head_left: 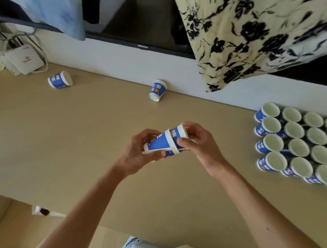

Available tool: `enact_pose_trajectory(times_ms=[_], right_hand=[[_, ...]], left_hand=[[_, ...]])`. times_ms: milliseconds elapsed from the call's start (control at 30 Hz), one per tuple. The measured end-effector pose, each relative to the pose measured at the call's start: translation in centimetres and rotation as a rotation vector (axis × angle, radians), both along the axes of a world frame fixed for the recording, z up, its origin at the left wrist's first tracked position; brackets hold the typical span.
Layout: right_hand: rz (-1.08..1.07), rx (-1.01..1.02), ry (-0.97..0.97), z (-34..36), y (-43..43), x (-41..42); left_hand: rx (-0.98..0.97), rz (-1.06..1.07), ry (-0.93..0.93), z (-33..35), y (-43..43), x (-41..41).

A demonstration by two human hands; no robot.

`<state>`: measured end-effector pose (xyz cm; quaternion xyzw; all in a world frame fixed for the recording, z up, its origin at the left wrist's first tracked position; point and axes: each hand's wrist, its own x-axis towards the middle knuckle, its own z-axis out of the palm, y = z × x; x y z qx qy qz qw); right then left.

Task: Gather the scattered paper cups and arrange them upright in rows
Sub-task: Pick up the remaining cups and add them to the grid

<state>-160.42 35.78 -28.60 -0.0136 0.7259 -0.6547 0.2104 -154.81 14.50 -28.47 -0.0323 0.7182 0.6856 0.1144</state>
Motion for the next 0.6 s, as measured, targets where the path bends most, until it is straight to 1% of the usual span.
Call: enact_pose_trajectory(times_ms=[100, 233, 267, 367, 500, 600], right_hand=[[-0.097, -0.118, -0.075, 0.2, 5.4, 1.1], [-0.214, -0.405, -0.183, -0.1, 11.3, 3.0], [-0.241, -0.448, -0.195, -0.1, 13.0, 3.5], [-0.321, -0.516, -0.190, 0.2, 18.6, 4.9], [-0.438, -0.604, -0.158, 0.4, 26.0, 6.2], [-0.434, -0.605, -0.098, 0.3, 30.9, 6.9]], left_hand=[[-0.006, -0.032, -0.001, 1.0, 5.8, 0.6], [-0.002, -0.060, 0.004, 1.2, 12.8, 1.3], [-0.003, -0.071, 0.002, 1.1, 14.5, 1.4], [-0.007, -0.158, -0.008, 0.7, 19.8, 1.6], [-0.066, -0.270, -0.008, -0.4, 26.4, 2.2], [-0.096, -0.299, -0.011, -1.4, 30.5, 2.8]])
